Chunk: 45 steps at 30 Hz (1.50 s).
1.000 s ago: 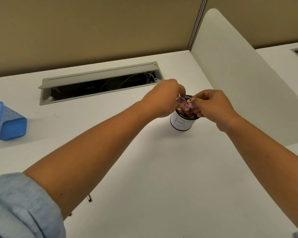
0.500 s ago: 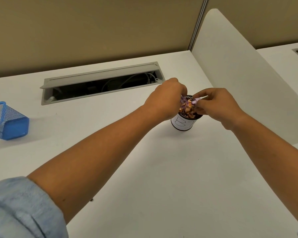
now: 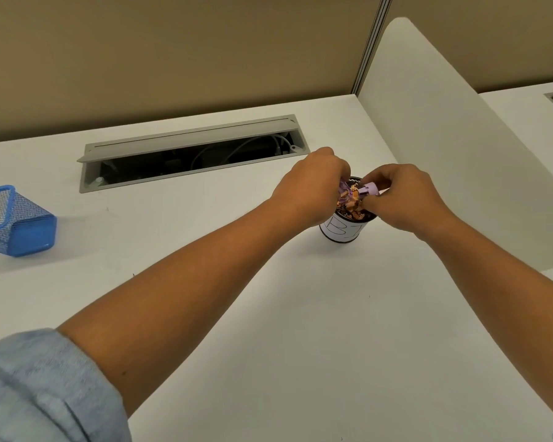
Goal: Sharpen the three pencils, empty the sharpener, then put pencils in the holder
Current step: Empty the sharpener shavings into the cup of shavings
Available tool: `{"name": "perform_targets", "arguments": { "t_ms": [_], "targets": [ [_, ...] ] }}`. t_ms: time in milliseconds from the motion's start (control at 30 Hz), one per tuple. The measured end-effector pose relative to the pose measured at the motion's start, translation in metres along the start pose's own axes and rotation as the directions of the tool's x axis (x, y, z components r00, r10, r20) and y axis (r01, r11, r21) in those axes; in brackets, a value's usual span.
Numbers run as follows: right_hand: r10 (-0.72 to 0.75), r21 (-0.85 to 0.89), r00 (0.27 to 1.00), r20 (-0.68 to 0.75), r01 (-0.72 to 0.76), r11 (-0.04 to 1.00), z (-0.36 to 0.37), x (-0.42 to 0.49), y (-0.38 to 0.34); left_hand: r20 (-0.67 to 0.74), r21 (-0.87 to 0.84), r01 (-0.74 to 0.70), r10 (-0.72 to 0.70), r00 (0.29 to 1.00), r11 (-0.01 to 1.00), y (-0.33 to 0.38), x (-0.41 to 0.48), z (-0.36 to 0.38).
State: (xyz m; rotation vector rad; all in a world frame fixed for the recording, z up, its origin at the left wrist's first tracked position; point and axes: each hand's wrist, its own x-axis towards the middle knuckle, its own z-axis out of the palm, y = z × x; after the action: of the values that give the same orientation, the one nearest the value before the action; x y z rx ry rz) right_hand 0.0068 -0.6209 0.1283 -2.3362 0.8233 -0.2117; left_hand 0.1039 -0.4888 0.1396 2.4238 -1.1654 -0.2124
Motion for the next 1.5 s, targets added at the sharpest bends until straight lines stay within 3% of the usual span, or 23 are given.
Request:
{"name": "perform_targets", "arguments": {
  "t_ms": [367,567,867,1100,1200,1300,1500],
  "targets": [
    [-0.254,-0.338,0.965,-0.064,0.219,0.915,0.011,-0.004,-0.004,-0.011,0.0,-0.011,0.011,1.0,1.0,-0.001,0.0,0.005],
    [-0.297,-0.412,0.955,0.017,0.277,0.868,0.01,-0.003,-0.009,-0.018,0.002,-0.008,0.008,1.0,1.0,-0.001,0.0,0.003],
    [-0.268,-0.366,0.962,0.05,0.268,0.891,0.004,-0.004,-0.016,-0.026,0.006,-0.002,0.003,1.0,1.0,-0.003,-0.001,0.0],
    [-0.327,-0.397,0.945,-0.023,0.292,0.87,0.002,-0.006,-0.017,-0.094,0.033,-0.033,0.036,0.995,0.999,-0.004,-0.004,0.001],
    [-0.35,-0.337,0.927,-0.134,0.289,0.896,-0.003,-0.008,-0.019,-0.119,0.014,-0.04,0.041,0.992,0.999,-0.005,-0.006,0.003],
    [-0.244,-0.339,0.97,-0.012,0.226,0.913,-0.003,-0.011,-0.014,-0.111,0.008,-0.05,0.051,0.992,0.999,-0.004,-0.008,0.007],
    [-0.098,-0.129,0.995,-0.031,0.093,0.987,0.0,-0.006,0.007,-0.123,-0.045,-0.022,0.017,0.992,0.999,-0.004,-0.009,0.008]
  ]
}}
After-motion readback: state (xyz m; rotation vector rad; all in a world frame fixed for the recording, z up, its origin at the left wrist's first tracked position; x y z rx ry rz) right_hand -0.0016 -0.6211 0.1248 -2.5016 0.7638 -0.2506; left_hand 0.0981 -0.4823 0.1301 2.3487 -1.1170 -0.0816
